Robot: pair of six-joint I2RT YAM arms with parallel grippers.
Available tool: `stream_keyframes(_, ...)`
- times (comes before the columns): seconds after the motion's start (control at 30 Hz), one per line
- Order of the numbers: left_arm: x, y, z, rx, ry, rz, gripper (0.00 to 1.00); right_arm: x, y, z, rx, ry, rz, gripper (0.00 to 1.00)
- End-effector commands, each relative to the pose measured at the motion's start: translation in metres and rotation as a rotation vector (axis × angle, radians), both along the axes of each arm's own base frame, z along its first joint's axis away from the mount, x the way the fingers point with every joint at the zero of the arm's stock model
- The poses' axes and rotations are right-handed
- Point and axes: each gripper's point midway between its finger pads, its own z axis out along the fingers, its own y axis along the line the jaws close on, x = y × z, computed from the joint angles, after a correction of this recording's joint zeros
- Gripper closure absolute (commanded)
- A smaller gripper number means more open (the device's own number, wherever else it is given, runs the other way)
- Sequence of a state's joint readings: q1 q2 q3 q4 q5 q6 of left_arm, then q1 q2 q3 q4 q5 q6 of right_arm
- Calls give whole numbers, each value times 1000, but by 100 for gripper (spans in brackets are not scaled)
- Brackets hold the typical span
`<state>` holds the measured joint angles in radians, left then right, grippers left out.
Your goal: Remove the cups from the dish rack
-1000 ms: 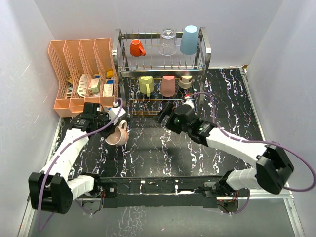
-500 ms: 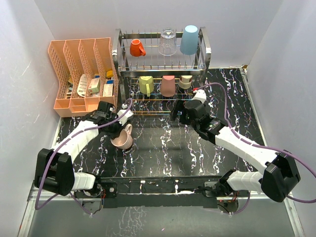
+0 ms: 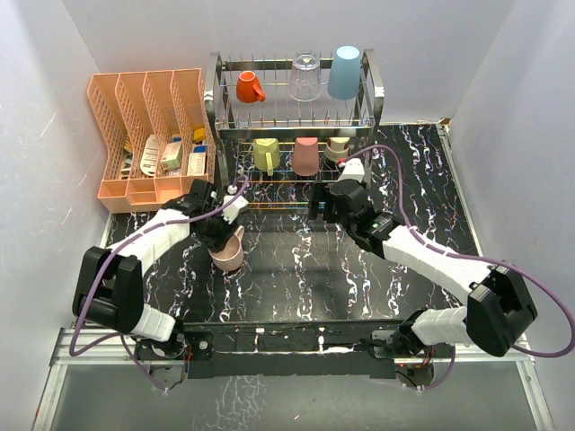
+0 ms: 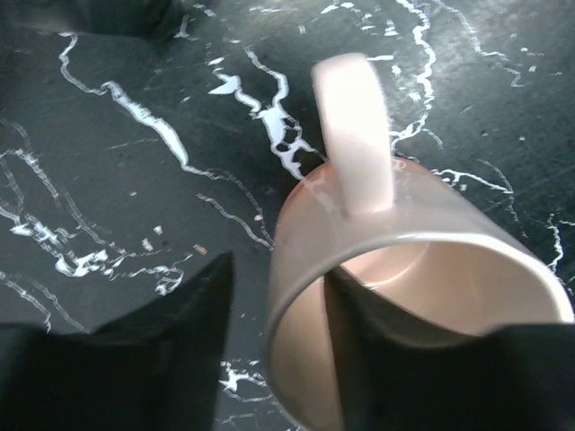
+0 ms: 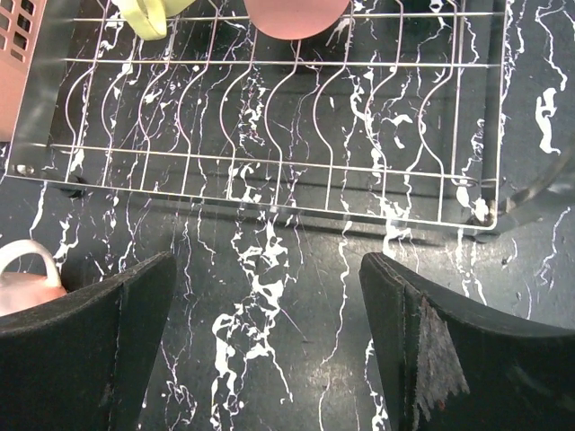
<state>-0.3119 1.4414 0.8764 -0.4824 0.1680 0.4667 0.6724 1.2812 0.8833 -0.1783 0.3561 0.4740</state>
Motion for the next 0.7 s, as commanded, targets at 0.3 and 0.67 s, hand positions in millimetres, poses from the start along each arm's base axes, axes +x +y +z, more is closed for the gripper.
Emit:
stream_keyframes(0.3,-19,8,102,-57,-70,0,3,63,75,18,5,-142,128,14)
stream_keyframes(0.67,-25,49,101,-129,-44,143,3,140,138,-6,-50,-217,150,20)
